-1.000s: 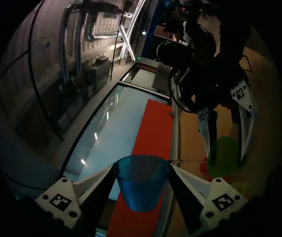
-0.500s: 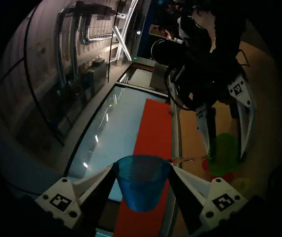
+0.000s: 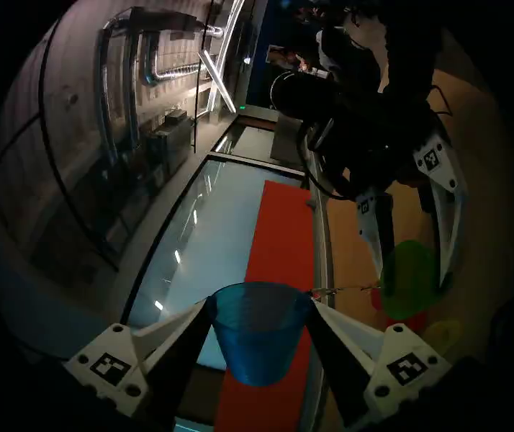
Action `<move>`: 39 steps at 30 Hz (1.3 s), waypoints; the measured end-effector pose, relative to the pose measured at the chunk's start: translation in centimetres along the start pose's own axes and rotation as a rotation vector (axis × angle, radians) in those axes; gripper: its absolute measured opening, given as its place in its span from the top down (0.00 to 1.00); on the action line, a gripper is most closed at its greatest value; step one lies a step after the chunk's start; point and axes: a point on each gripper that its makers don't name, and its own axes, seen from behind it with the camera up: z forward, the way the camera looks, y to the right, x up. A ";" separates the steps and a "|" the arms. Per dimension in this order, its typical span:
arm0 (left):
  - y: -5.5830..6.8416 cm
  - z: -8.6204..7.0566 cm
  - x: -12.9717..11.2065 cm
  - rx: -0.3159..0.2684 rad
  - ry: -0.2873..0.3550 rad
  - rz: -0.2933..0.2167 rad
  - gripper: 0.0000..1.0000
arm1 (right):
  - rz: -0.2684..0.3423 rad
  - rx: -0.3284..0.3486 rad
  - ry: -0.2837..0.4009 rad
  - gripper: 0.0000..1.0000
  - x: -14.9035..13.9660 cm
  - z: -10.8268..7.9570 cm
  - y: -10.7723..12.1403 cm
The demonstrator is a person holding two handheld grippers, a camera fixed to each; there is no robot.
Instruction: Pour water
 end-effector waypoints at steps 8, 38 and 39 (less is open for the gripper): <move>0.4 0.2 0.2 -0.006 0.002 0.024 0.12 | 0.001 0.000 0.001 0.10 0.0 -0.1 0.0; -0.8 0.2 1.1 0.010 0.012 0.117 0.12 | -0.004 -0.004 0.005 0.10 0.3 0.0 0.2; -0.8 0.2 1.1 0.010 0.012 0.122 0.12 | -0.005 -0.004 0.005 0.10 0.3 0.0 0.2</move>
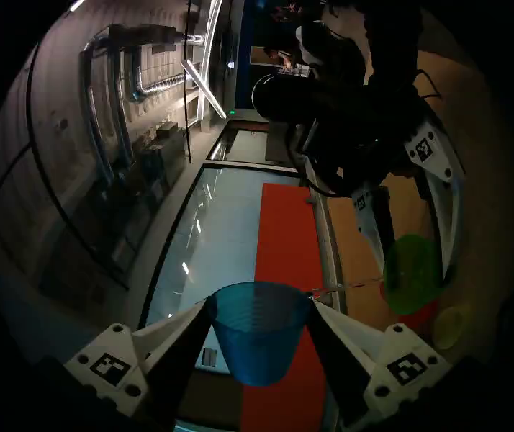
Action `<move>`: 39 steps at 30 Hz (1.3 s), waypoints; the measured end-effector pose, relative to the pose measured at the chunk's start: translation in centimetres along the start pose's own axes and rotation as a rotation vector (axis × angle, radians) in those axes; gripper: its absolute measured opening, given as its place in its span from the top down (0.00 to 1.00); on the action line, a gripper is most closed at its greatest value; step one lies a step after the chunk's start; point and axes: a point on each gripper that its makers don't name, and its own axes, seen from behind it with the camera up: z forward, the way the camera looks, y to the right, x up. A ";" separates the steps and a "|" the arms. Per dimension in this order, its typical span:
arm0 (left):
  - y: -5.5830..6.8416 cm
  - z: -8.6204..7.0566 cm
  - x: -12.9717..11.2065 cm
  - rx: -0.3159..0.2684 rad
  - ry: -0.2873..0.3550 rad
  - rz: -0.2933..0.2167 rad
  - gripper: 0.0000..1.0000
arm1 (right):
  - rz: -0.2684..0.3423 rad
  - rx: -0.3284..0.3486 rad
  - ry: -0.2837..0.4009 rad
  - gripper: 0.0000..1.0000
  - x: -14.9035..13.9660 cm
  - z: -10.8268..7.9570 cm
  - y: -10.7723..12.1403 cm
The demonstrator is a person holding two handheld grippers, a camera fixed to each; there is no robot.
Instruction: Pour water
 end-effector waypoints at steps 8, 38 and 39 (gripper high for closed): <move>-0.1 0.2 0.0 0.001 0.000 0.032 0.12 | 0.000 -0.002 0.001 0.10 0.0 0.0 0.1; 0.4 0.2 0.7 0.004 0.000 0.113 0.12 | -0.003 -0.006 0.003 0.10 0.0 0.0 0.4; 0.5 0.2 0.7 0.004 -0.001 0.114 0.12 | -0.004 -0.006 0.004 0.10 0.0 0.0 0.4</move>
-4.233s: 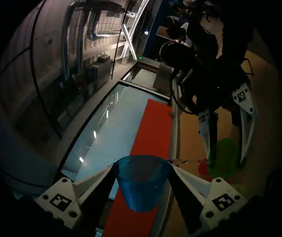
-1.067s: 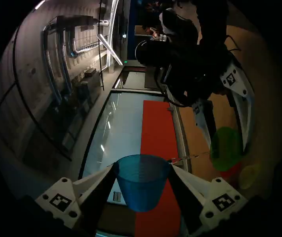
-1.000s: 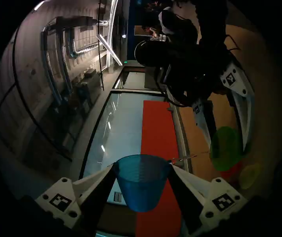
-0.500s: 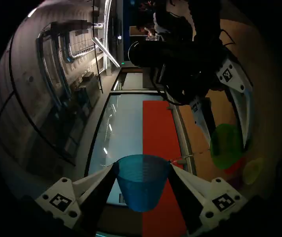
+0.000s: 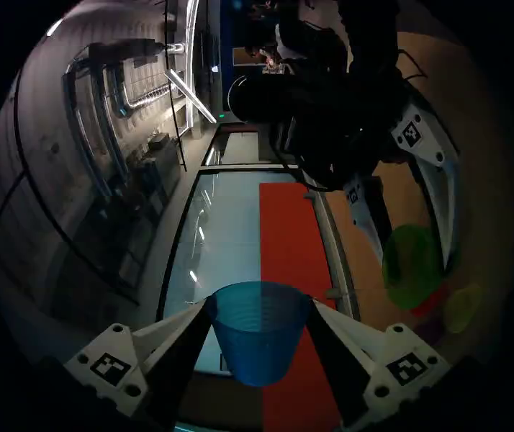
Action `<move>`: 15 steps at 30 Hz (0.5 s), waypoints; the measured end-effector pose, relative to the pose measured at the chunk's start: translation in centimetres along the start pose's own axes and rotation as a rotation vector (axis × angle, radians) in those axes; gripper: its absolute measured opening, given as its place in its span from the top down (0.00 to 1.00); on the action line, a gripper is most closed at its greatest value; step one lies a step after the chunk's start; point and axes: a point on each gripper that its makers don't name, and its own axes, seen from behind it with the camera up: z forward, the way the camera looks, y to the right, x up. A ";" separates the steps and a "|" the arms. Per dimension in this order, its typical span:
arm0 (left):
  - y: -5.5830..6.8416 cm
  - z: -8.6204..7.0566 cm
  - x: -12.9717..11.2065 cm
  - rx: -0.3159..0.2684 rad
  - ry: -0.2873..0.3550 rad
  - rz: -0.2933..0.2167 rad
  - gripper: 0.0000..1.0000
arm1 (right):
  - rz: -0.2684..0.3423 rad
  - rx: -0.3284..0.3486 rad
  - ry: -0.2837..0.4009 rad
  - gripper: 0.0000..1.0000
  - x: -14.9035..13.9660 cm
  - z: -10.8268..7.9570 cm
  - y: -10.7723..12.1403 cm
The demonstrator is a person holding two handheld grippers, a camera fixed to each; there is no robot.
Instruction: Pour water
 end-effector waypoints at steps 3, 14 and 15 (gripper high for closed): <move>0.0 0.0 0.0 0.001 0.001 0.000 0.12 | -0.001 -0.001 -0.001 0.10 0.0 0.0 0.0; -0.3 0.3 -0.6 0.002 0.000 -0.036 0.12 | -0.001 -0.003 0.001 0.10 0.0 0.0 0.0; -0.3 0.4 -0.7 0.003 -0.001 -0.049 0.12 | -0.002 -0.003 0.001 0.10 0.0 0.0 0.1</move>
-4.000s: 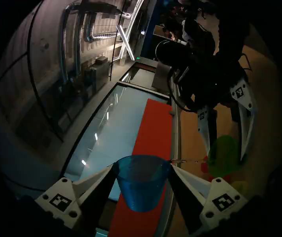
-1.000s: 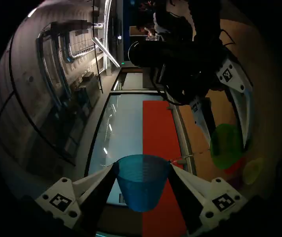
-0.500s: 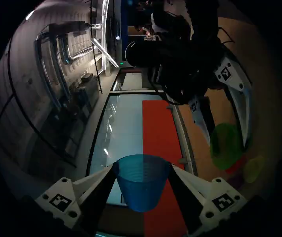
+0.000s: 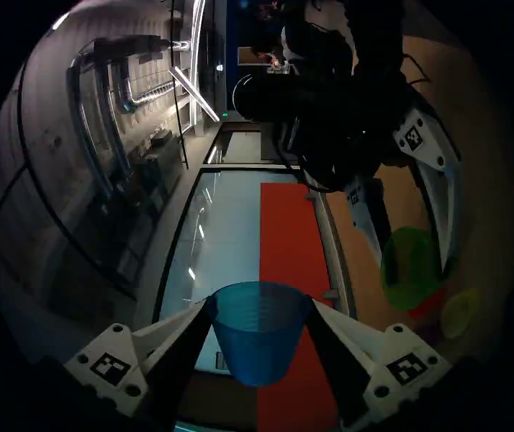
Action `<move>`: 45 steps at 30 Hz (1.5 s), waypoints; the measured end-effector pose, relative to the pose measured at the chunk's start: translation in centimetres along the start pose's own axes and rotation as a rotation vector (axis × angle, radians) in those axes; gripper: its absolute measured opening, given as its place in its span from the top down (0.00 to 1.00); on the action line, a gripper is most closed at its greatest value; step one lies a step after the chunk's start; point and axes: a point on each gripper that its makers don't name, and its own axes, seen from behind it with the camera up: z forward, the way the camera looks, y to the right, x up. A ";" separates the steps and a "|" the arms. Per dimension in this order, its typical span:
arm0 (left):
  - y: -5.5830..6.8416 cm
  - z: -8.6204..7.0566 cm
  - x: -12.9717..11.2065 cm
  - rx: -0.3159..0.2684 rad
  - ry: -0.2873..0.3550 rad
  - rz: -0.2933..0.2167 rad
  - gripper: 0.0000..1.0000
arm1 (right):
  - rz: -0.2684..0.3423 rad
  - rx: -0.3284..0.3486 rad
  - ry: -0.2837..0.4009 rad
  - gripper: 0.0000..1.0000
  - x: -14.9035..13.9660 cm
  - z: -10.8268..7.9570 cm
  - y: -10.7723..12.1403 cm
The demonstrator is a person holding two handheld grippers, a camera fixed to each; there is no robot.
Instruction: Pour water
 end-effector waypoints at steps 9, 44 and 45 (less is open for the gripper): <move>0.9 -0.1 -1.2 -0.017 -0.008 -0.242 0.12 | -0.001 -0.006 0.003 0.10 0.0 -0.3 0.2; 1.5 -0.3 -3.5 -0.037 0.031 -1.203 0.13 | -0.010 -0.032 0.021 0.10 0.7 -1.1 0.7; 1.6 -0.3 -3.5 -0.041 0.038 -1.234 0.13 | -0.009 -0.033 0.022 0.10 0.7 -1.1 0.8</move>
